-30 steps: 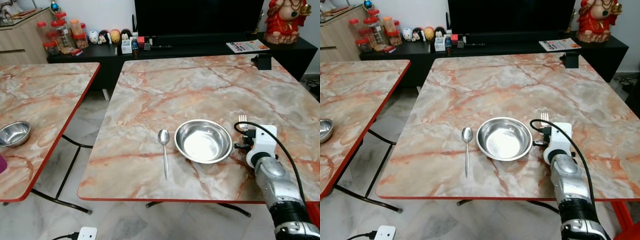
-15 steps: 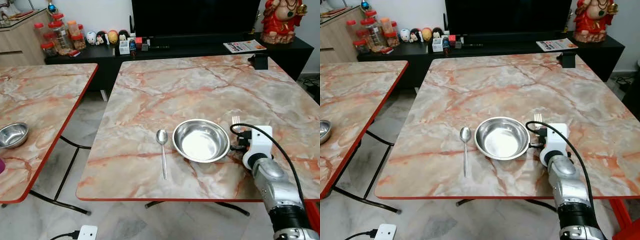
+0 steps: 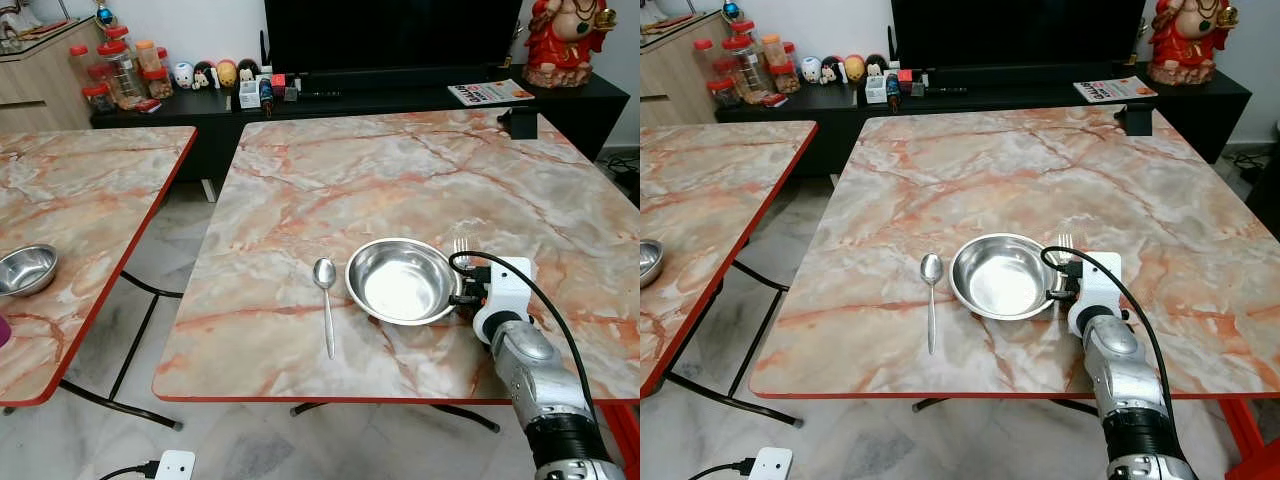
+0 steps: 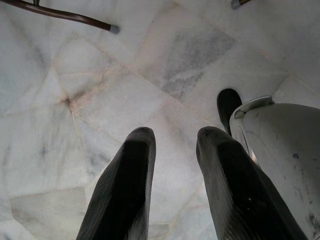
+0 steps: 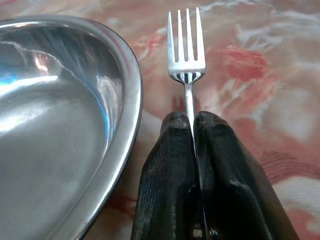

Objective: Setting the table

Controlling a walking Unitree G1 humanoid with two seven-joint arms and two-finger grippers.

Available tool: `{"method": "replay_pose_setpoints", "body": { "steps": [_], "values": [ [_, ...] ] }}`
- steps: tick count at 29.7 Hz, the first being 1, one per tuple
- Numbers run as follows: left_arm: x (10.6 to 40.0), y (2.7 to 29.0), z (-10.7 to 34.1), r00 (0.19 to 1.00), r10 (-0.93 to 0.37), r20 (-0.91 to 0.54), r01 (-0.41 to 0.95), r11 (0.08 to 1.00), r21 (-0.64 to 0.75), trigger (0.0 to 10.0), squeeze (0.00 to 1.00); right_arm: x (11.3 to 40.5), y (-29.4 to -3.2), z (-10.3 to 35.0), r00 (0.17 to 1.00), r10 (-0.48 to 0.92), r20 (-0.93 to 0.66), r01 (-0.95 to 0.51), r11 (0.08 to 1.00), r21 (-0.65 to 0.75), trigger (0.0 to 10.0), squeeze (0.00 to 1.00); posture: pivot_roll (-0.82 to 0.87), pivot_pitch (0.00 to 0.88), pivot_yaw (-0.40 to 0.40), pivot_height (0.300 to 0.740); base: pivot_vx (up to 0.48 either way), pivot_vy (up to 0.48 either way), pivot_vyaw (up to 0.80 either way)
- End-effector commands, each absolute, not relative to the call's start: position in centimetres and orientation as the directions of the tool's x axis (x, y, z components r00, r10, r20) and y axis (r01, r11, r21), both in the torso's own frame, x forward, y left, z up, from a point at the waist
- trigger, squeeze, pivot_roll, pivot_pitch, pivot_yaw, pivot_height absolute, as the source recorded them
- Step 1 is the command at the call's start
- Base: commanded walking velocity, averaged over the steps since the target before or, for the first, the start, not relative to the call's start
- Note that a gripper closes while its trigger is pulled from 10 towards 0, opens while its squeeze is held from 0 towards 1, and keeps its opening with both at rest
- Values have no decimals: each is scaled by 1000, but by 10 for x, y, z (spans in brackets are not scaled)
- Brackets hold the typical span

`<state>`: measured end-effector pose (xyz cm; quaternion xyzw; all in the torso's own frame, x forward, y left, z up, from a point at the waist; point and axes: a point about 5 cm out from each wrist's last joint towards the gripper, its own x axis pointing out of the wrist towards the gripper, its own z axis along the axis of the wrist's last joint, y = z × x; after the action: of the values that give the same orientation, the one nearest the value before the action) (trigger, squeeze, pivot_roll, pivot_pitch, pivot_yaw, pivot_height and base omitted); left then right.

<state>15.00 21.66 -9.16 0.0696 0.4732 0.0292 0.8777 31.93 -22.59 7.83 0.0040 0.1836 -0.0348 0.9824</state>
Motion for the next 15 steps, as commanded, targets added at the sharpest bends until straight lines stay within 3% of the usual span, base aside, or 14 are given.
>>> {"method": "replay_pose_setpoints", "body": {
  "steps": [1, 13, 15],
  "values": [
    [152, 220, -90, 557, 120, -822, 10, 988, 151, 10000, 0, 319, -224, 76, 927, -66, -369, 70, 998, -3, 10000, 0, -71, 1, 59, 740, 0, 0, 0],
    [153, 219, -90, 559, 110, -822, 16, 989, 144, 10000, 0, 316, -226, 71, 918, -86, -388, 88, 996, -14, 10000, 0, -71, 2, 63, 740, 0, 0, 0],
    [154, 218, -90, 561, 107, -821, 18, 990, 142, 10000, 0, 316, -226, 71, 917, -85, -390, 87, 996, -12, 10000, 435, -70, 1, 63, 740, 0, 0, 0]
  ]
}}
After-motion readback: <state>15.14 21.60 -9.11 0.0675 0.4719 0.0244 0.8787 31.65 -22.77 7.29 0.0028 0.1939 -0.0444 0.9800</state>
